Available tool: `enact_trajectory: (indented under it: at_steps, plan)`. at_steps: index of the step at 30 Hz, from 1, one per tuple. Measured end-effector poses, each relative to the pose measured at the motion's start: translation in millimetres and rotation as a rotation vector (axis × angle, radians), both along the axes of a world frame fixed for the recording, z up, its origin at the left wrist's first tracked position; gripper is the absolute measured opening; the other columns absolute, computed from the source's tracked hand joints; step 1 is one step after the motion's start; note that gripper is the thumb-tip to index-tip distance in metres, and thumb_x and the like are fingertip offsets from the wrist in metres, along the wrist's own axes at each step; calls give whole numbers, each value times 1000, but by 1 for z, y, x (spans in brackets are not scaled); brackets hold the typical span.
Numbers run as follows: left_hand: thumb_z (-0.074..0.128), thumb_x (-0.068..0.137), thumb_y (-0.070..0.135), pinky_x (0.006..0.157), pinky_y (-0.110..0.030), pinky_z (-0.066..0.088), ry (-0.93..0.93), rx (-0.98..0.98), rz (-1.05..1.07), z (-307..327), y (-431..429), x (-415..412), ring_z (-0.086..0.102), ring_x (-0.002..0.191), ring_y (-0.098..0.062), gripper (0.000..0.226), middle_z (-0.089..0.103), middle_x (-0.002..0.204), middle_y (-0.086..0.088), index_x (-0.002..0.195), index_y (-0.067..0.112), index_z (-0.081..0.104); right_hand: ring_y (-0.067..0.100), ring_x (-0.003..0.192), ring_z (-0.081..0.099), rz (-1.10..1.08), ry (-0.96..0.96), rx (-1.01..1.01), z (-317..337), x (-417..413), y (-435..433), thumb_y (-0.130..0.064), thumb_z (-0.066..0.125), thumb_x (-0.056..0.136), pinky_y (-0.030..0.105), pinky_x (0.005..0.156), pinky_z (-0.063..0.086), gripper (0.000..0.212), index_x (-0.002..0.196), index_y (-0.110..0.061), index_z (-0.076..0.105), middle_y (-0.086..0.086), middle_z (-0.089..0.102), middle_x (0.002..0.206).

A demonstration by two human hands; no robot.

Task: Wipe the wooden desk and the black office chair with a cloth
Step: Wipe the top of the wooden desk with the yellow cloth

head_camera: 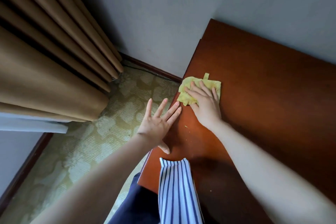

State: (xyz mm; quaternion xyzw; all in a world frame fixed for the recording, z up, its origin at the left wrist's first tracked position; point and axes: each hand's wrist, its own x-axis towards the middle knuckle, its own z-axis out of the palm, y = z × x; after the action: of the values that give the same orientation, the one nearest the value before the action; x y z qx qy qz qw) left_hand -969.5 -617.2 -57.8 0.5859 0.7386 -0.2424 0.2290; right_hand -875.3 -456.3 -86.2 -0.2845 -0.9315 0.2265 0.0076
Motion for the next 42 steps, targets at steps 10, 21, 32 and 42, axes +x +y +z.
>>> enact_trajectory:
  at_steps: [10,21,32,42]
  plan:
    - [47,78,73,105,-63,-16,21,91,31,9,-58,24,-23,143,-27,111,-19,158,-4,149,16,-16,8,145,11,-92,14,-39,6,87,-112,-13,57,91,31,113,-9,56,139,-38,42,-15,31,151]
    - [41,70,84,105,-65,-16,135,-25,-92,24,-79,47,-18,144,-26,126,-13,158,-16,147,0,-12,2,142,7,-248,42,-103,7,186,-210,-5,59,86,37,117,-5,62,138,-34,44,-25,22,144]
    - [48,67,83,105,-65,-13,129,-52,-60,21,-84,54,-21,143,-25,132,-22,156,-14,145,1,-18,19,143,23,-625,59,-38,7,257,-143,-5,63,88,48,115,11,51,134,-23,52,-3,41,146]
    - [54,69,77,112,-58,-7,79,-90,-2,26,-78,58,-20,144,-24,130,-25,155,-13,145,1,-19,16,146,8,-652,-172,-1,6,204,-7,-30,51,97,46,116,7,50,144,-34,35,-7,24,156]
